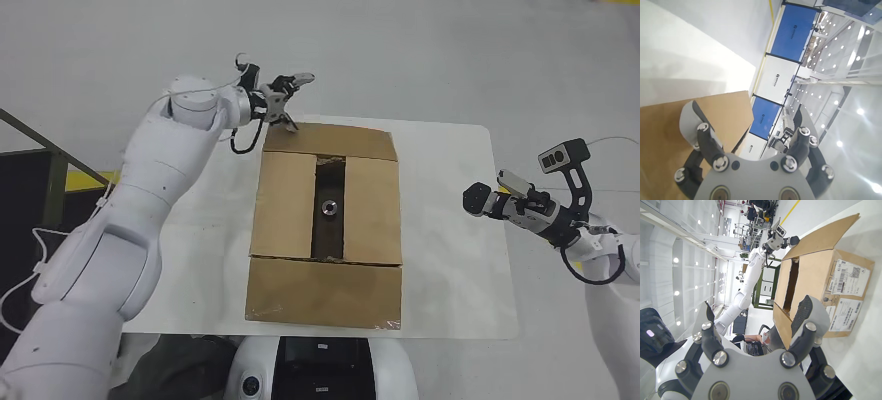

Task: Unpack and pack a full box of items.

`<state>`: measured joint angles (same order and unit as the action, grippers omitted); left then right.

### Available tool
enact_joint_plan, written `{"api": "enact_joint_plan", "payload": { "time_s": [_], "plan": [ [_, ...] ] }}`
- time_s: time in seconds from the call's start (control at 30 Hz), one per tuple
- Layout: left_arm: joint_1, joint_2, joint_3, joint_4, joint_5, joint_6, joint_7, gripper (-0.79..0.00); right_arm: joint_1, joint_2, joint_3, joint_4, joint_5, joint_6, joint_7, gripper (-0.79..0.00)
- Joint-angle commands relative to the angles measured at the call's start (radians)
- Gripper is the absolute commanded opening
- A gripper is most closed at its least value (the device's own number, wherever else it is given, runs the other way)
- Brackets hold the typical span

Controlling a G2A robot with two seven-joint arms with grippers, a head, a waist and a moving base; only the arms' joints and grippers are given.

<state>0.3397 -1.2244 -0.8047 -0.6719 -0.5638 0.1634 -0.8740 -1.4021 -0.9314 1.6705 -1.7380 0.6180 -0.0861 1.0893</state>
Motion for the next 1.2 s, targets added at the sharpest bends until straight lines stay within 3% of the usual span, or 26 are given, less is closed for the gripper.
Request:
{"api": "enact_joint_plan", "payload": {
  "time_s": [0.0,0.13,0.3,0.67,0.93,1.17],
  "plan": [
    [0.002,0.012,-0.032,-0.013,-0.005,-0.037,-0.011,0.0,0.0,0.0,0.0,0.0,0.0,0.0,0.0,0.0],
    [0.023,0.043,-0.103,-0.06,-0.006,-0.081,-0.016,0.0,0.0,0.0,0.0,0.0,0.0,0.0,0.0,0.0],
    [0.073,0.094,-0.213,-0.144,-0.008,-0.105,-0.098,0.0,0.0,0.0,0.0,0.0,0.0,0.0,0.0,0.0],
    [0.268,0.21,-0.463,-0.339,0.08,-0.157,-0.264,0.0,0.0,0.0,0.0,0.0,0.0,0.0,0.0,0.0],
    [0.409,0.256,-0.581,-0.433,0.095,-0.256,-0.389,0.0,0.0,0.0,0.0,0.0,0.0,0.0,0.0,0.0],
    [0.469,0.286,-0.678,-0.404,0.085,-0.368,-0.485,0.0,0.0,0.0,0.0,0.0,0.0,0.0,0.0,0.0]
  ]
}}
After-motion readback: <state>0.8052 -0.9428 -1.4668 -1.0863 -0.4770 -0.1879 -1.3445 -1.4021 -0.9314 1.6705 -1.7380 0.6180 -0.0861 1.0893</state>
